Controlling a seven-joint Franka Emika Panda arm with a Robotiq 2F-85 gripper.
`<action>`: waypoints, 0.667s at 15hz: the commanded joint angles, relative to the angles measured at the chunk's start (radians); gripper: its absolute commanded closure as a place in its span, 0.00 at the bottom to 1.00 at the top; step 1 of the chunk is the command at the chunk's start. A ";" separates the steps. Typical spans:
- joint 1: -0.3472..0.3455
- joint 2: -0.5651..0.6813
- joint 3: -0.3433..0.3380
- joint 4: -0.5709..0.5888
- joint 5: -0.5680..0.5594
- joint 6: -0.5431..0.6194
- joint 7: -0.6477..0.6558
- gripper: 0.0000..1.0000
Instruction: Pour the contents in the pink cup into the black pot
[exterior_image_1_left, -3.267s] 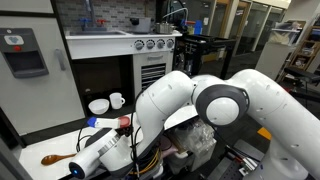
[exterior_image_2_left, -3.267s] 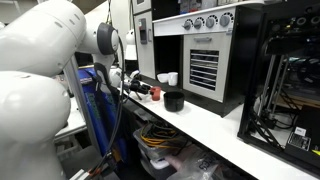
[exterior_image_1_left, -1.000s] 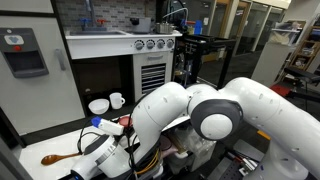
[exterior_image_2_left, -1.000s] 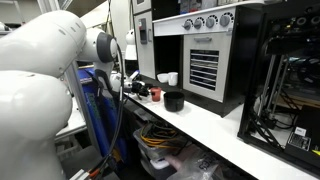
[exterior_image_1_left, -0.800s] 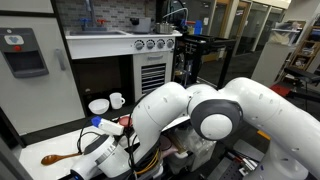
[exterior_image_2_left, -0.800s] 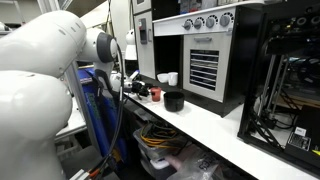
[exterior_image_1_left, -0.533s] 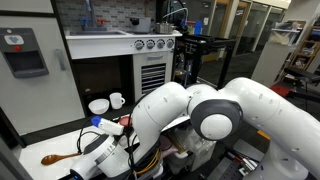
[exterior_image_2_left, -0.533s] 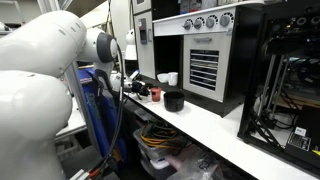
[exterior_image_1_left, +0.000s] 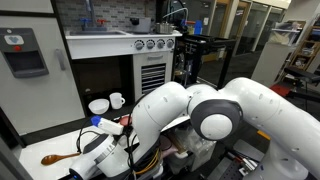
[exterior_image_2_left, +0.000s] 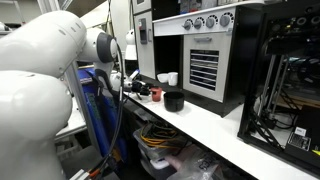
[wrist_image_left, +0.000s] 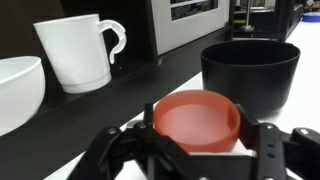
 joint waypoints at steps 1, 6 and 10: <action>-0.008 0.002 0.012 0.027 0.037 -0.012 0.004 0.49; -0.015 -0.059 0.028 0.047 0.123 -0.027 0.017 0.49; -0.019 -0.121 0.030 0.052 0.199 -0.053 0.041 0.49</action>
